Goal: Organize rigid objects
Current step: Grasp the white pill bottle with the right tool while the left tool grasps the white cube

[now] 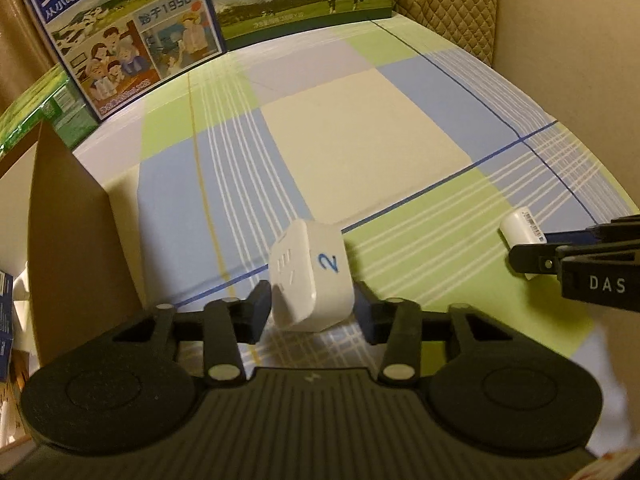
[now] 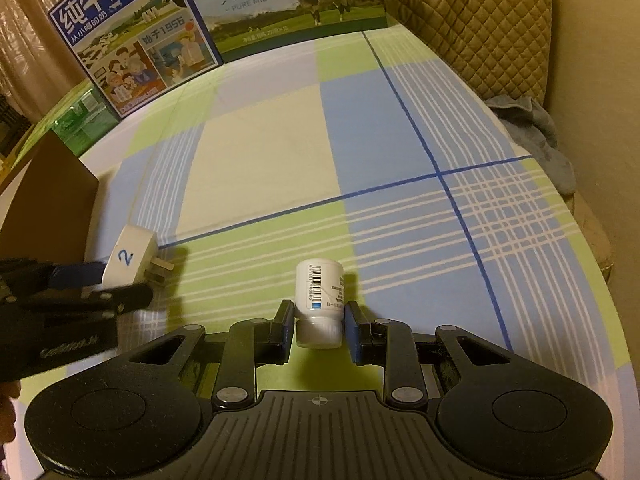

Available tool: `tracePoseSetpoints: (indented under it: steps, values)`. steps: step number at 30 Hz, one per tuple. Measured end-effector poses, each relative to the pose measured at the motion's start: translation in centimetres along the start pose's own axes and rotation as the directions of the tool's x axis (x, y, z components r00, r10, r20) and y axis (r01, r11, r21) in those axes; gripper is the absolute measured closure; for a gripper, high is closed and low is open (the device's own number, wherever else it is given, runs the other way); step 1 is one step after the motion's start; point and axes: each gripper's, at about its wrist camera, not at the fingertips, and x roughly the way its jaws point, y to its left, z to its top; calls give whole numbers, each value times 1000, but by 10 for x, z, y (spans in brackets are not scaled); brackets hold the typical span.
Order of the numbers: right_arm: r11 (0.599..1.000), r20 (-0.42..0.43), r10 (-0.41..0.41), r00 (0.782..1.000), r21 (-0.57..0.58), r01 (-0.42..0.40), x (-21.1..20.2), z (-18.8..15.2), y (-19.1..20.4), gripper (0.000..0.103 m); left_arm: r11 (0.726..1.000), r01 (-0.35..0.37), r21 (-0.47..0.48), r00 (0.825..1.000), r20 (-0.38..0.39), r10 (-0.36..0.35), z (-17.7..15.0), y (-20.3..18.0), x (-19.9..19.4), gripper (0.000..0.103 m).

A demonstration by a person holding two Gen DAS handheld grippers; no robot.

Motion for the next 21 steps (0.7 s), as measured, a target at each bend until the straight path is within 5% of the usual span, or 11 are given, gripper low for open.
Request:
tracePoseSetpoints:
  steps: [21]
  values:
    - [991, -49, 33, 998, -128, -39, -12, -27, 13, 79, 985, 55, -164, 997, -37, -62, -49, 29, -50, 80]
